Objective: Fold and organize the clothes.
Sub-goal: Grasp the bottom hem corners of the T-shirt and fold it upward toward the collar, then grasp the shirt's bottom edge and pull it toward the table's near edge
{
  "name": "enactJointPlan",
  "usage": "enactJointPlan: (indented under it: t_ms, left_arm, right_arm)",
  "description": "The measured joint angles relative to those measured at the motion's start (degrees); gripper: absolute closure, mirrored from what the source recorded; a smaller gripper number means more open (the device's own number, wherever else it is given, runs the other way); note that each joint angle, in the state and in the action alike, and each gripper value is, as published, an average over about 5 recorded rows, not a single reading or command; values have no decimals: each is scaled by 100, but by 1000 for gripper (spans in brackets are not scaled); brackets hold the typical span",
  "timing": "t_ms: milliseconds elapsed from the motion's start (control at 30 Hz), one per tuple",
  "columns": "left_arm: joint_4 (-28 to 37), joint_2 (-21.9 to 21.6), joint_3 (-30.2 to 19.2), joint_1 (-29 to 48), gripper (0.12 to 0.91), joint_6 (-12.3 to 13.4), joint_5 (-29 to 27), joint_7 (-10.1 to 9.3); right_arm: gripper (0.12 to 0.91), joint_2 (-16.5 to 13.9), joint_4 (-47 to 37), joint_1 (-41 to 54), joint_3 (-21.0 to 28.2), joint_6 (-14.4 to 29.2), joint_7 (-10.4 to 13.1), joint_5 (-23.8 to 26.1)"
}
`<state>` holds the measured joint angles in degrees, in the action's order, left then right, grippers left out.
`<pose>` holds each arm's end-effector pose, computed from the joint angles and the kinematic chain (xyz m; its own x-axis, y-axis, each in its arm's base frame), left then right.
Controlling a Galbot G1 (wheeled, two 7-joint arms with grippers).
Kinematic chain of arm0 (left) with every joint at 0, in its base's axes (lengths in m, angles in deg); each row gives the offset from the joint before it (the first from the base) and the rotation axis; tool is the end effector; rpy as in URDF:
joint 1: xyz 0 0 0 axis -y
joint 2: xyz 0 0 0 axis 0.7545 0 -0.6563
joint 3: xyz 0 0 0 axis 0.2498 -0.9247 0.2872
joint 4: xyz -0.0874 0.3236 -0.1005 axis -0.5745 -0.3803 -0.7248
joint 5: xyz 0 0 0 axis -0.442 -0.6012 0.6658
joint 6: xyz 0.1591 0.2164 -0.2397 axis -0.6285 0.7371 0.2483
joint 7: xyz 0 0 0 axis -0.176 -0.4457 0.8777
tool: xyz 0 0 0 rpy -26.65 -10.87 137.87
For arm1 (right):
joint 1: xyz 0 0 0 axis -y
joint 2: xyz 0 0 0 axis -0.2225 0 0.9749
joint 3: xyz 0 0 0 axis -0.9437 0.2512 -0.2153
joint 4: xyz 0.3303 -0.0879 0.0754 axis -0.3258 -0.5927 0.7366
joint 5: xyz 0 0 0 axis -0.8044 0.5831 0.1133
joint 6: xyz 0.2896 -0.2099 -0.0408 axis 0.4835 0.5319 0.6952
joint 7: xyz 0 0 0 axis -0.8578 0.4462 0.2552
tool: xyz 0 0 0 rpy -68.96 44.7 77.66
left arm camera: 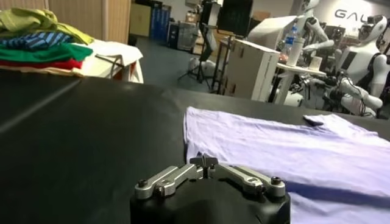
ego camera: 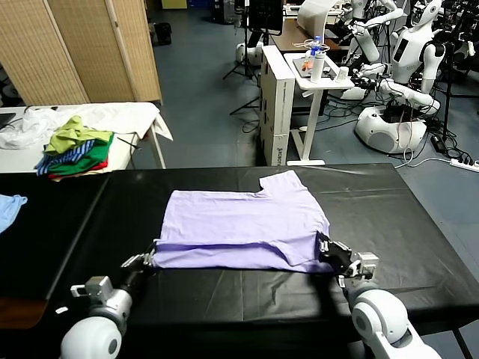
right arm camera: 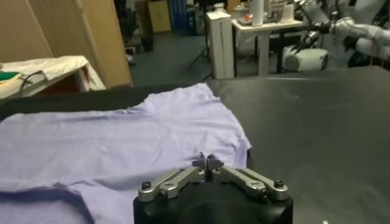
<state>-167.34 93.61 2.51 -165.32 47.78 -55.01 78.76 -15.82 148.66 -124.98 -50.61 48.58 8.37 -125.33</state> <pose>0.2120 0.0863 -0.2927 -0.9352 0.0765 0.3458 0.0216 0.9869 -0.1600 0.2313 -0.0772 -0.2549 -0.8792 -0.1491 0.4525 -0.1195 0.9884 0.0935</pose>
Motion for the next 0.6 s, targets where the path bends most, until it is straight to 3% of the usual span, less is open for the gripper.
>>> enactJointPlan:
  t_ms: [167,267,367,600]
  left_arm:
    - [-131,3,59,-181,277,-36,-80,4]
    - [-188,22,61,-308,156,-60,-167,29]
    - [-199,42,60,-399,127,-60,-236,57]
    - [-148,60,38,-423,123,-56,-249,94]
  right_arm:
    - [120,-71,295,-557,-355,21,-144,39]
    - [120,-85,338,-793,-514,43,-186,52]
    - [137,-87,343,-885,-563,48,-191,62]
    - [280,-57,270,-927,-504,49,-196,159]
